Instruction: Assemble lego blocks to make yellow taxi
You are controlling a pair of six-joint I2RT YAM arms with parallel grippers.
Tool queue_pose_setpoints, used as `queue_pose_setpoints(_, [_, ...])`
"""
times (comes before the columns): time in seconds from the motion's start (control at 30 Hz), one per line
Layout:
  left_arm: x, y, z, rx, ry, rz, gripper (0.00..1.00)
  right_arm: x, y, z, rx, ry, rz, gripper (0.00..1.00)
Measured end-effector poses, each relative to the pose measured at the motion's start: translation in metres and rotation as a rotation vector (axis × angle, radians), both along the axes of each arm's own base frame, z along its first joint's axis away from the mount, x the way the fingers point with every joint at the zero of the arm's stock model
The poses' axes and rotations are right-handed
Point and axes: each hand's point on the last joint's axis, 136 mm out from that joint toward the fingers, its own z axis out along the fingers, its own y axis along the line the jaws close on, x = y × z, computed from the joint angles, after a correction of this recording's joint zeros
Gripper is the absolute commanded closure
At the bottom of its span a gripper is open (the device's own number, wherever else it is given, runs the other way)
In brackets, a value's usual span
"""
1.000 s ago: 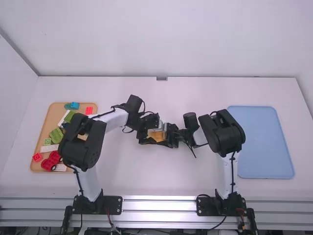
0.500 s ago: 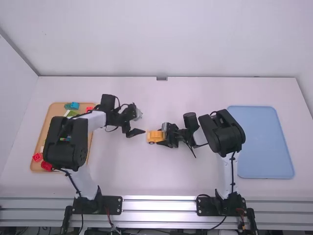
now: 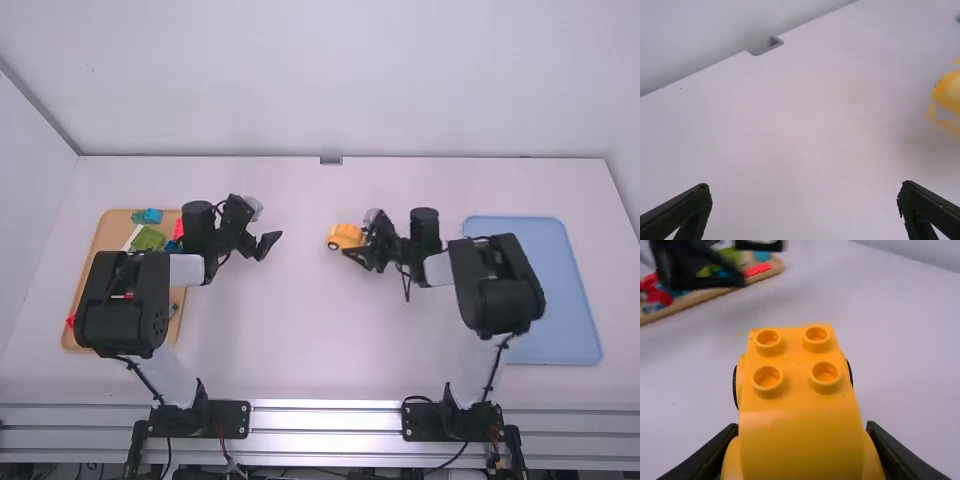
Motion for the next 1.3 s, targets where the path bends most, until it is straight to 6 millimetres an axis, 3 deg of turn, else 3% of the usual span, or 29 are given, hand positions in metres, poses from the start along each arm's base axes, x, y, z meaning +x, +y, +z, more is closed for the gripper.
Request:
queue_pose_setpoints(0.13, [0.005, 0.004, 0.004, -0.018, -0.001, 0.039, 0.01, 0.02, -0.082, 0.016, -0.116, 0.104, -0.289, 0.69])
queue_pose_setpoints(0.23, [0.009, 0.006, 0.008, -0.019, -0.019, 0.056, 0.01, 0.019, -0.146, 0.016, -0.216, 0.204, -0.522, 0.76])
queue_pose_setpoints(0.3, [0.011, 0.009, 0.009, -0.015, -0.025, 0.077, 0.01, 0.01, -0.199, 0.016, -0.288, 0.283, -0.72, 0.78])
queue_pose_setpoints(0.33, [0.011, 0.009, 0.009, -0.015, -0.025, 0.078, 0.01, 0.009, -0.206, 0.015, -0.298, 0.294, -0.747, 0.78])
queue_pose_setpoints(0.4, [0.014, 0.012, 0.01, -0.008, -0.032, 0.096, 0.01, -0.009, -0.261, 0.014, -0.36, 0.388, -0.977, 0.78])
queue_pose_setpoints(0.47, [0.015, 0.013, 0.01, -0.004, -0.036, 0.104, 0.01, -0.019, -0.287, 0.013, -0.384, 0.429, -1.084, 0.78])
queue_pose_setpoints(0.5, [0.016, 0.014, 0.011, 0.0, -0.042, 0.111, 0.01, -0.03, -0.312, 0.012, -0.403, 0.468, -1.193, 0.77])
queue_pose_setpoints(0.6, [0.018, 0.016, 0.014, 0.003, -0.058, 0.117, 0.01, -0.053, -0.35, 0.005, -0.427, 0.547, -1.364, 0.78])
queue_pose_setpoints(0.7, [0.019, 0.016, 0.016, 0.003, -0.071, 0.117, 0.01, -0.069, -0.373, -0.001, -0.438, 0.579, -1.484, 0.73])
queue_pose_setpoints(0.87, [0.02, 0.016, 0.018, 0.003, -0.079, 0.117, 0.01, -0.081, -0.389, -0.014, -0.465, 0.517, -1.593, 0.62])
queue_pose_setpoints(1.1, [0.02, 0.016, 0.018, -0.006, -0.073, 0.121, 0.01, -0.094, -0.387, -0.031, -0.484, 0.415, -1.618, 0.27])
queue_pose_setpoints(1.2, [0.019, 0.016, 0.017, -0.014, -0.061, 0.125, 0.01, -0.098, -0.383, -0.036, -0.5, 0.414, -1.604, 0.18])
queue_pose_setpoints(1.23, [0.019, 0.016, 0.016, -0.016, -0.058, 0.126, 0.01, -0.099, -0.382, -0.038, -0.508, 0.419, -1.595, 0.06])
queue_pose_setpoints(1.27, [0.019, 0.016, 0.016, -0.017, -0.058, 0.126, 0.01, -0.099, -0.381, -0.038, -0.509, 0.425, -1.593, 0.01])
queue_pose_setpoints(1.3, [0.019, 0.016, 0.016, -0.017, -0.057, 0.127, 0.01, -0.103, -0.379, -0.042, -0.524, 0.447, -1.581, 0.01])
